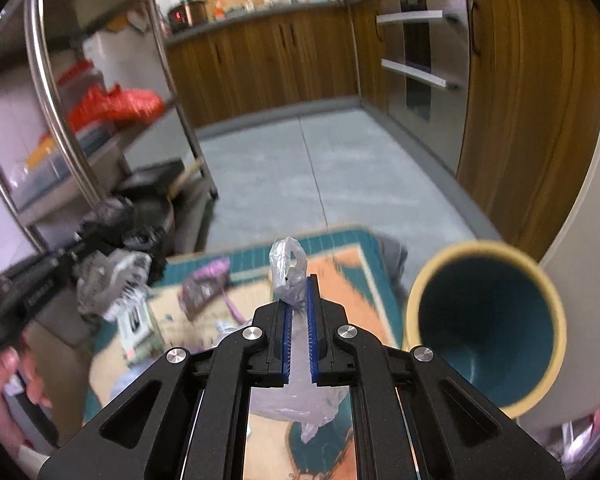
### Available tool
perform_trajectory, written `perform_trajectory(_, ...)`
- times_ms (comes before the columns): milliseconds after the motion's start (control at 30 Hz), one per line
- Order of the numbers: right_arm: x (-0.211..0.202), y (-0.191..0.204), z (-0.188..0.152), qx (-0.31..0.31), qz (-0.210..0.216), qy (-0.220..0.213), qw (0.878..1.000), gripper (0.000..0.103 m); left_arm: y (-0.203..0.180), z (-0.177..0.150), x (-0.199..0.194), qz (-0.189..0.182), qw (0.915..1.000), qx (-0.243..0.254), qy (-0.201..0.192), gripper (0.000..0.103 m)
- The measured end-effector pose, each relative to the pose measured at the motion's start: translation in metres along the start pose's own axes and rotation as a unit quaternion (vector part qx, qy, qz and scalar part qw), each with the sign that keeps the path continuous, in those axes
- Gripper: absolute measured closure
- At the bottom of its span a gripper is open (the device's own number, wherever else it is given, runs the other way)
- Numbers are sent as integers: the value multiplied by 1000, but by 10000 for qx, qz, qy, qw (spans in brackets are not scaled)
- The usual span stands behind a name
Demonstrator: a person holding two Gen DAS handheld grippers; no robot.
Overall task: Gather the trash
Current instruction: 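Grasp the clear plastic bag with the right tool while the left tool grasps the black wrapper, then carry both items over the teal bin and open both tools to drop them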
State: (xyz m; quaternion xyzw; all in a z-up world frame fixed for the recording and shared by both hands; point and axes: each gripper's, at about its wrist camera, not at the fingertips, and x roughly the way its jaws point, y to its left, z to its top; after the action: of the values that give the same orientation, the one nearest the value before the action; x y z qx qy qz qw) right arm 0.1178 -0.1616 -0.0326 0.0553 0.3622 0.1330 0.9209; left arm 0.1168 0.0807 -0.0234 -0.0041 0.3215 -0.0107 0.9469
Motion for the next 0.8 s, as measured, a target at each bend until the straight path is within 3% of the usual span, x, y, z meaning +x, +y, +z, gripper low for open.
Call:
perform_trajectory(367, -64, -40, 55, 111, 356, -619, 9974, 95, -37, 17, -26, -637, 9968, 134, -471, 94)
perform_trajectory(567, -92, -71, 71, 9, 234, -819, 9964, 95, -63, 25, -31, -965, 9934, 196, -596, 94)
perform_trajectory(800, -98, -136, 71, 299, -357, -891, 9949, 95, -110, 28, -18, -1272, 9890, 540, -531, 94)
